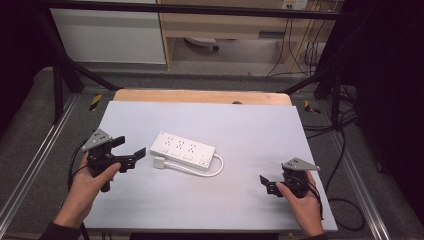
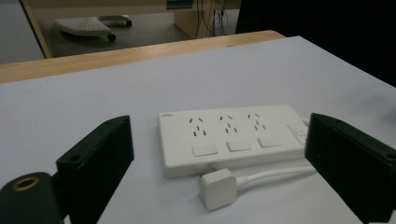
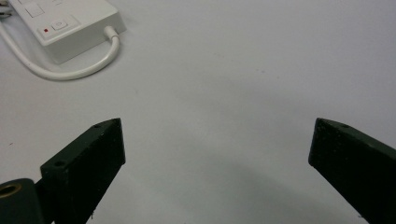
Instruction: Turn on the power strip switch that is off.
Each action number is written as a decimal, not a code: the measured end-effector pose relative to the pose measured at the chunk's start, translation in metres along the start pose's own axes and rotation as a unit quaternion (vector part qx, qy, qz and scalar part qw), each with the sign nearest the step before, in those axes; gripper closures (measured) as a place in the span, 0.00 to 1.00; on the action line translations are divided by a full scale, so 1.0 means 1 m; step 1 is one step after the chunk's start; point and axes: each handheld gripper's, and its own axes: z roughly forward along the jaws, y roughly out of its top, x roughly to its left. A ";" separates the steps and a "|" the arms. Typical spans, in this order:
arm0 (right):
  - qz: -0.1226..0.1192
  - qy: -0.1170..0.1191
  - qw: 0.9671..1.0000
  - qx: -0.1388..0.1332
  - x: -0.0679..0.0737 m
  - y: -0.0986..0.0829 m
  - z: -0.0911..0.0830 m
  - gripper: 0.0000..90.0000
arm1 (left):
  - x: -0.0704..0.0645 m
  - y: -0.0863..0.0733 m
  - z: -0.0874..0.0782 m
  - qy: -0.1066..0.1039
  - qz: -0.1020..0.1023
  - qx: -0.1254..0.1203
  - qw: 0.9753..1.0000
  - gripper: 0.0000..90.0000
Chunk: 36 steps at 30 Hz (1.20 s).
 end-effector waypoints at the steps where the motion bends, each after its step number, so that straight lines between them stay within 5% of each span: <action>1: 0.001 0.000 1.000 0.000 0.000 0.000 0.000 0.05 | 0.000 0.000 0.002 0.000 -0.001 -0.001 1.000 0.11; 17: 0.002 0.001 1.000 0.002 -0.001 0.000 0.000 0.05 | -0.003 0.011 0.021 -0.006 0.009 0.003 1.000 0.10; 36: 0.007 0.003 1.000 0.003 -0.001 -0.001 0.000 0.05 | 0.001 0.018 0.041 -0.016 -0.005 0.008 1.000 0.09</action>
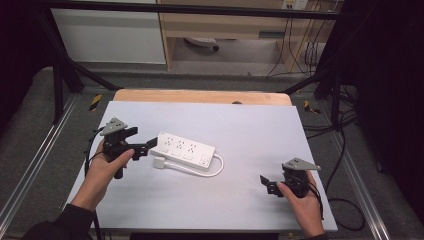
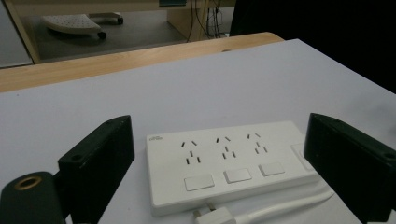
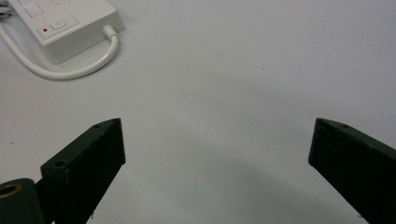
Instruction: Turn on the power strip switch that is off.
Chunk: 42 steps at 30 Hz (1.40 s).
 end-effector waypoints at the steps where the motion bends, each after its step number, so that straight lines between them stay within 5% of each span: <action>1: -0.002 0.000 1.000 0.001 0.000 0.000 0.000 0.05 | -0.001 0.001 0.001 0.000 0.001 0.000 1.000 0.09; 35: 0.007 -0.001 1.000 0.003 -0.003 -0.001 -0.003 0.05 | -0.015 0.005 0.038 -0.007 0.026 0.037 0.999 0.19; 42: 0.003 0.001 1.000 0.004 -0.003 -0.001 -0.002 0.05 | -0.014 0.001 0.042 -0.007 0.033 0.039 0.999 0.33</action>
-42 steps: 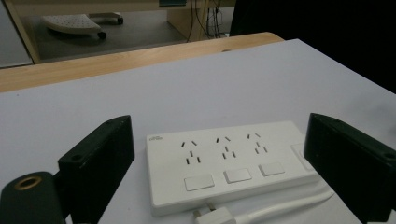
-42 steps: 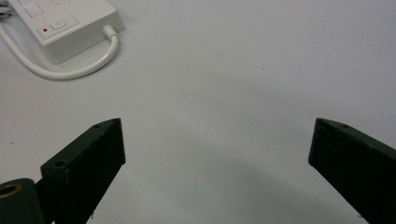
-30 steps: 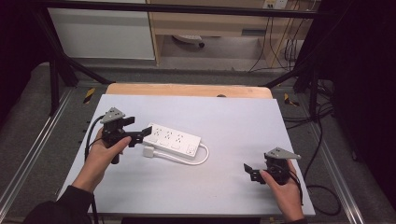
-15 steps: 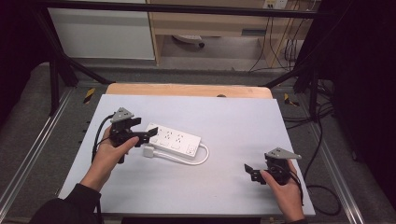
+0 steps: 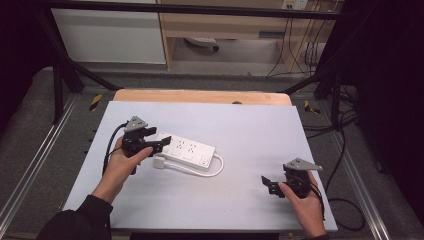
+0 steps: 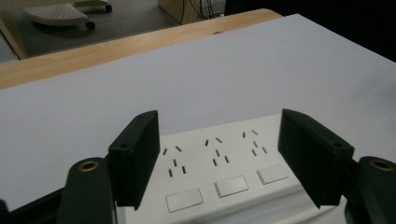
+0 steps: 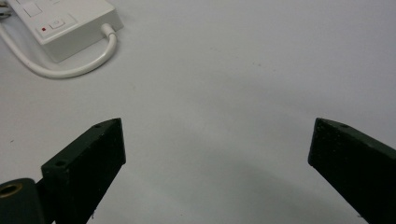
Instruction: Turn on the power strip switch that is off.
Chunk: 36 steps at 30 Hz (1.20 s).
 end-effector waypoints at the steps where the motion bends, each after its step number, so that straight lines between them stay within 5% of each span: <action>1: 0.000 0.000 1.000 -0.001 0.000 0.000 0.000 0.05 | 0.000 -0.001 0.001 0.000 0.001 0.001 1.000 0.34; 13: 0.004 -0.001 1.000 0.002 0.000 0.000 0.000 0.05 | 0.005 -0.007 0.006 0.002 -0.006 0.005 1.000 0.57; 26: 0.002 -0.003 1.000 0.004 0.000 -0.001 0.000 0.05 | 0.011 -0.016 0.015 0.011 -0.005 0.028 1.000 0.69; 36: 0.000 0.000 1.000 0.006 0.000 0.000 0.001 0.05 | 0.011 -0.021 0.022 -0.002 -0.001 0.039 0.999 0.85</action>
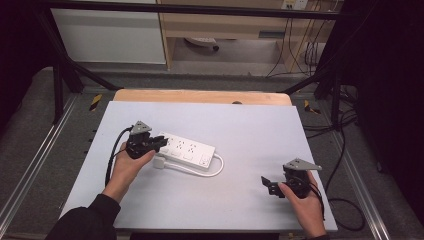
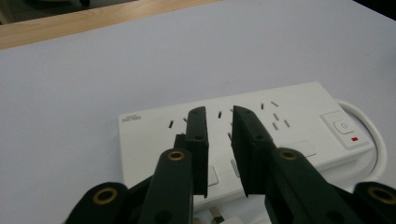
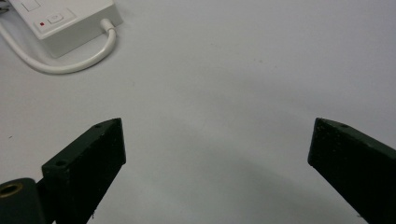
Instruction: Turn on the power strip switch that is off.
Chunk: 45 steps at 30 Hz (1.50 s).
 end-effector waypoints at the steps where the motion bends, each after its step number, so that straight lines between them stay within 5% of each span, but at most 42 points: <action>1: 0.000 0.000 1.000 0.000 0.000 0.000 0.000 0.05 | 0.000 0.000 0.001 -0.001 0.001 0.000 1.000 0.86; 25: 0.000 0.003 1.000 0.005 0.000 0.000 0.002 0.05 | -0.002 -0.011 0.015 -0.010 0.004 0.018 1.000 1.00; 45: 0.000 0.005 1.000 0.006 0.000 0.000 0.002 0.05 | 0.003 -0.018 0.021 -0.007 0.002 0.032 0.999 1.00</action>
